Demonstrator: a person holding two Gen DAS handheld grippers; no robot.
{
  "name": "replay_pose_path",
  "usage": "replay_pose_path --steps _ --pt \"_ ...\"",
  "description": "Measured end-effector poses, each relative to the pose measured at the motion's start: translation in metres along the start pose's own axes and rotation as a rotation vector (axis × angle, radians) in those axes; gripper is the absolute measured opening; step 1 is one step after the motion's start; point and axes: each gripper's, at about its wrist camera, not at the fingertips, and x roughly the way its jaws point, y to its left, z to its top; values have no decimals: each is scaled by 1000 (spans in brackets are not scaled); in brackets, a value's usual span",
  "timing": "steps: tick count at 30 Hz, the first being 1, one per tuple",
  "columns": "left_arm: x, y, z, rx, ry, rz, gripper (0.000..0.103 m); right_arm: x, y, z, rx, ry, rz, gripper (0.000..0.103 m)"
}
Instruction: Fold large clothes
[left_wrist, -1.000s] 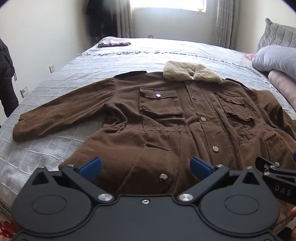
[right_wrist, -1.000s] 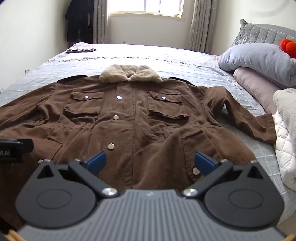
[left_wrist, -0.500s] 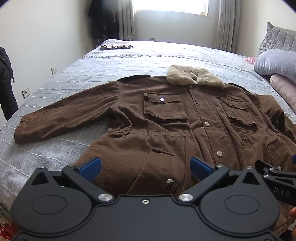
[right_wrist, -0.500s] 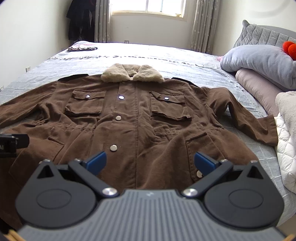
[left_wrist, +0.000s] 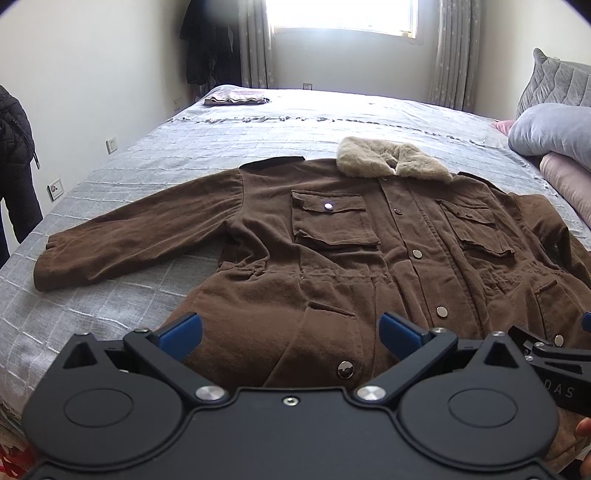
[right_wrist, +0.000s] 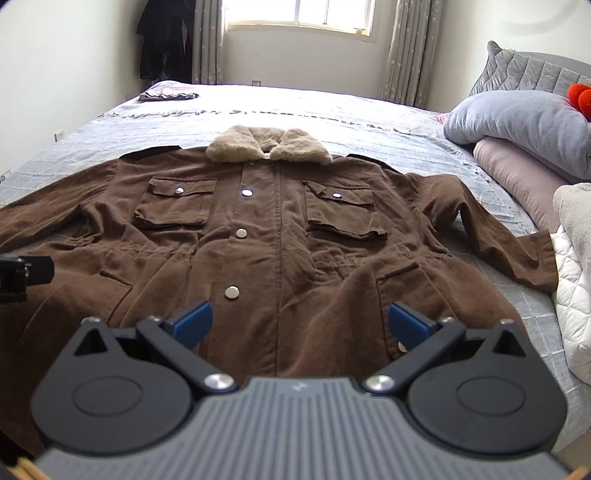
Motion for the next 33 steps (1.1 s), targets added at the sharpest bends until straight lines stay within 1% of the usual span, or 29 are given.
replay_pose_path --steps 9,14,19,33 --pt "2 1 2 11 -12 5 103 0 0 1 -1 -3 -3 103" --pt "-1 2 1 12 -13 18 103 -1 -2 2 -2 -23 -14 103" --pt "-1 4 3 -7 -11 3 103 -4 -7 3 -6 -43 -20 103" --pt "-2 -2 2 18 -40 1 103 -7 -10 3 -24 -63 -31 103"
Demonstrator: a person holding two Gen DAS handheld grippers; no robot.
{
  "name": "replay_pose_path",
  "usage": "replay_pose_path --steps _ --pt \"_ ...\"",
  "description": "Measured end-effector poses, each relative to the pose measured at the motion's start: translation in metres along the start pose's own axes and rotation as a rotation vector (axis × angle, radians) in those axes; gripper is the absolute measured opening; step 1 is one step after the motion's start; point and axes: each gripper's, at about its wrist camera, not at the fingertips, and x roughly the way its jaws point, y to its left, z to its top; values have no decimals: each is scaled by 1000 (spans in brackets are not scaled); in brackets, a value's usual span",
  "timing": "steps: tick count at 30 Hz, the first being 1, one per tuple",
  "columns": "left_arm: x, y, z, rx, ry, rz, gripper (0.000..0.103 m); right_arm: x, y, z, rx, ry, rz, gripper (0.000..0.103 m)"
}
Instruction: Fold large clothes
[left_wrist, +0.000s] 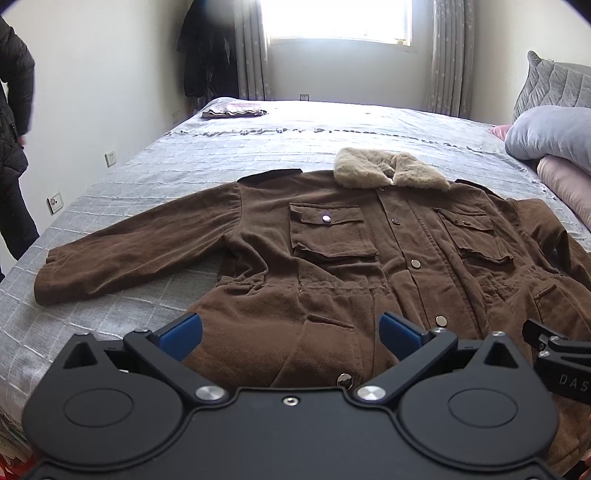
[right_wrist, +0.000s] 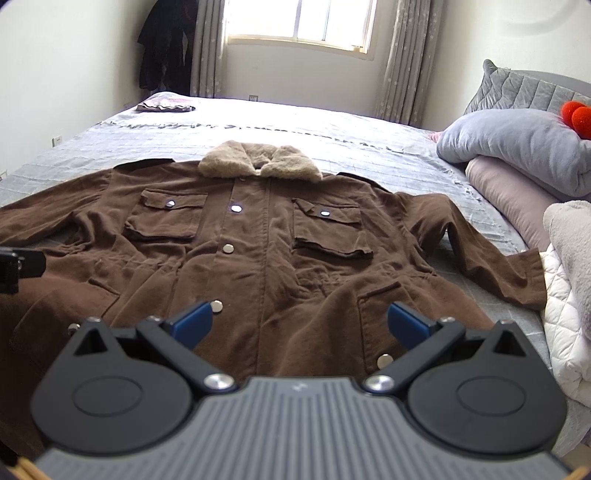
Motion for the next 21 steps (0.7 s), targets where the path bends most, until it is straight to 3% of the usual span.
replay_pose_path --steps 8,17,21 --pt "-1 6 -2 -19 -47 -28 103 -3 -5 0 8 -11 34 103" --pt "-2 16 -3 -75 -28 -77 103 -2 -7 -3 13 9 26 103" --pt "-4 15 -5 -51 -32 -81 103 -2 -8 -5 3 14 33 103"
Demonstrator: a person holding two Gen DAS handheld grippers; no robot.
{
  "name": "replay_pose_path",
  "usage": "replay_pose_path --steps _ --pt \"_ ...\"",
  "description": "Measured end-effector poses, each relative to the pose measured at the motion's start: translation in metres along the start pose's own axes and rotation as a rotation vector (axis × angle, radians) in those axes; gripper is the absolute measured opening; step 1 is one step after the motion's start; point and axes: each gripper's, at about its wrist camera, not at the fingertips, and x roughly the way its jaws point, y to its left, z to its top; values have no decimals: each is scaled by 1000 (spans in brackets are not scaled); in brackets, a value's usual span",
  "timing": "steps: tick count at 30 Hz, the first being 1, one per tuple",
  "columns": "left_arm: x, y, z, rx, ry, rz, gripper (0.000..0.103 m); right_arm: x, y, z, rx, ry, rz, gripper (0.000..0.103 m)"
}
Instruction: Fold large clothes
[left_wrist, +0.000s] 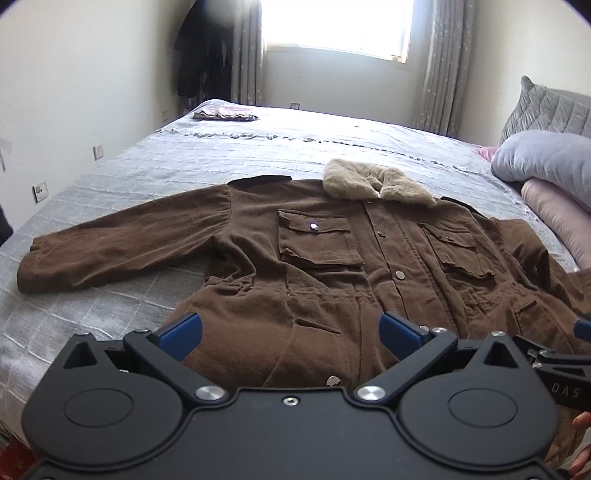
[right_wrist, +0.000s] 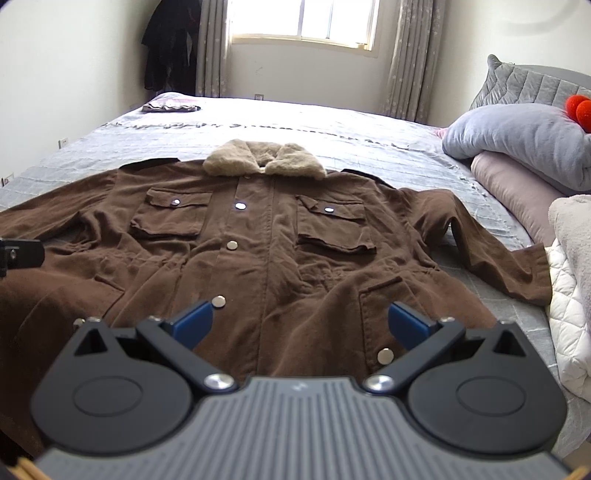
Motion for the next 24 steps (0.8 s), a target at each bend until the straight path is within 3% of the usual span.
replay_pose_path --steps 9,15,18,21,24 --pt "4 0 -2 27 41 -43 103 3 -6 -2 1 15 -12 103" --pt "4 9 -7 60 32 -95 103 9 -10 0 -17 103 -28 103" --pt "1 19 -9 83 17 -118 103 8 -21 1 9 105 16 103" --pt "-3 42 -8 101 -3 -173 103 2 -44 -1 19 69 129 103" --pt "-3 79 -9 127 -8 -247 103 -5 -96 -11 57 39 184 103"
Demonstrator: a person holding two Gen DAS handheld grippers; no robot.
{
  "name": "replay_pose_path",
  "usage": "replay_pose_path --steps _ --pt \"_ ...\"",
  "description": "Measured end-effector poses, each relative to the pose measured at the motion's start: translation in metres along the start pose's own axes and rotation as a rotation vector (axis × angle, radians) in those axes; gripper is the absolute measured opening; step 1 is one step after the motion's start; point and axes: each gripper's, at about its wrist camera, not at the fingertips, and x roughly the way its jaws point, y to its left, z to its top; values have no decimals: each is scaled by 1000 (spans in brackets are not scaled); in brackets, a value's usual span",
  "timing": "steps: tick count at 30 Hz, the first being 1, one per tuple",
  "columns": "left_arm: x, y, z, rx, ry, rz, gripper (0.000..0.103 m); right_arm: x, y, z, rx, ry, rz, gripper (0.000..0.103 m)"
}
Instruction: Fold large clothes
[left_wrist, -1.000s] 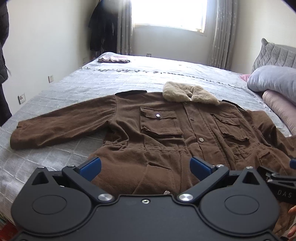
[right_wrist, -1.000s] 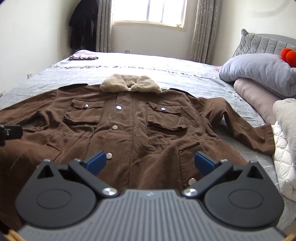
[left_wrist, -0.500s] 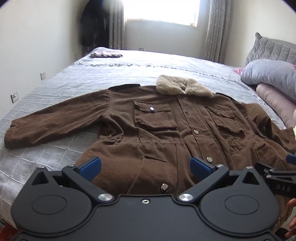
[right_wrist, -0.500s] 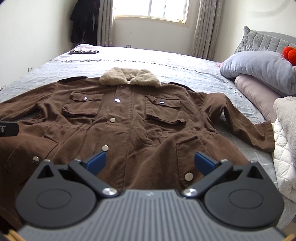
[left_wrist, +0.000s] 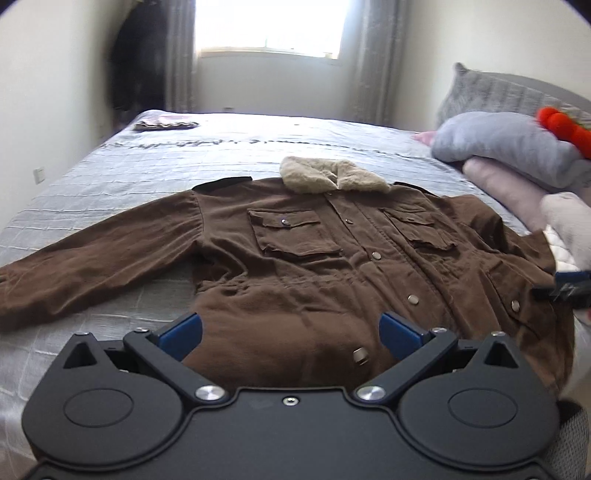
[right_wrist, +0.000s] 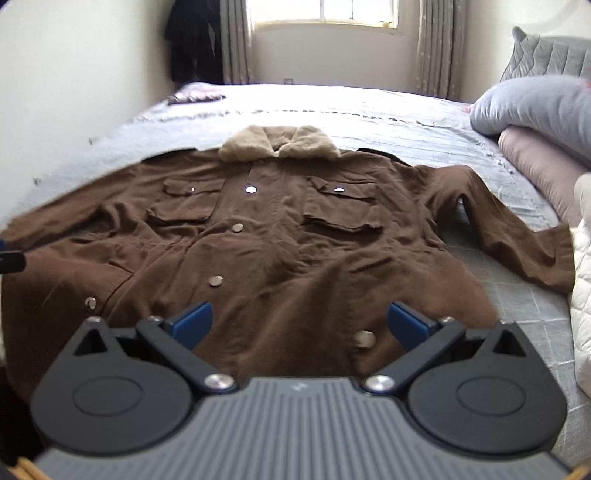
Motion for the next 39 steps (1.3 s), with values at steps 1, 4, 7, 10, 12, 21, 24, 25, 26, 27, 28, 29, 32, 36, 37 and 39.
replay_pose_path --steps 1,4,7,10,12,21,24,25,26,27,28,29,32,36,37,39 --pt "-2 13 -3 11 -7 -24 103 -4 -15 -4 16 -8 -1 103" --pt "-2 51 -19 36 -8 -116 103 -13 -72 -24 69 -21 34 103" --pt "12 77 -37 -38 50 -235 101 -6 -115 -48 137 11 65 103" --pt "24 84 -54 -112 84 -349 101 12 -137 -71 220 52 141 101" --pt "28 82 -62 -154 94 -402 101 24 -141 -79 244 69 178 98" --pt "26 53 -93 -180 193 -499 76 64 -93 -92 177 180 224 85" --pt "21 39 -98 -177 209 -522 72 62 -85 -91 178 189 221 65" --pt "18 35 -99 -172 202 -527 67 59 -83 -90 178 188 226 57" --pt "15 31 -99 -169 194 -526 61 56 -81 -90 182 188 234 44" --pt "13 28 -98 -172 185 -520 57 52 -78 -90 183 181 241 32" --pt "11 27 -97 -178 179 -508 50 46 -75 -88 179 170 249 27" --pt "8 26 -96 -189 174 -496 45 40 -72 -87 170 156 253 21" --pt "-3 29 -92 -234 142 -467 32 23 -64 -81 157 102 229 16" --pt "-24 39 -82 -331 103 -454 20 1 -58 -67 169 23 206 12" --pt "-29 41 -78 -354 89 -455 17 -4 -57 -62 173 2 205 11" --pt "-40 47 -66 -381 49 -455 15 -19 -57 -48 183 -48 208 10"
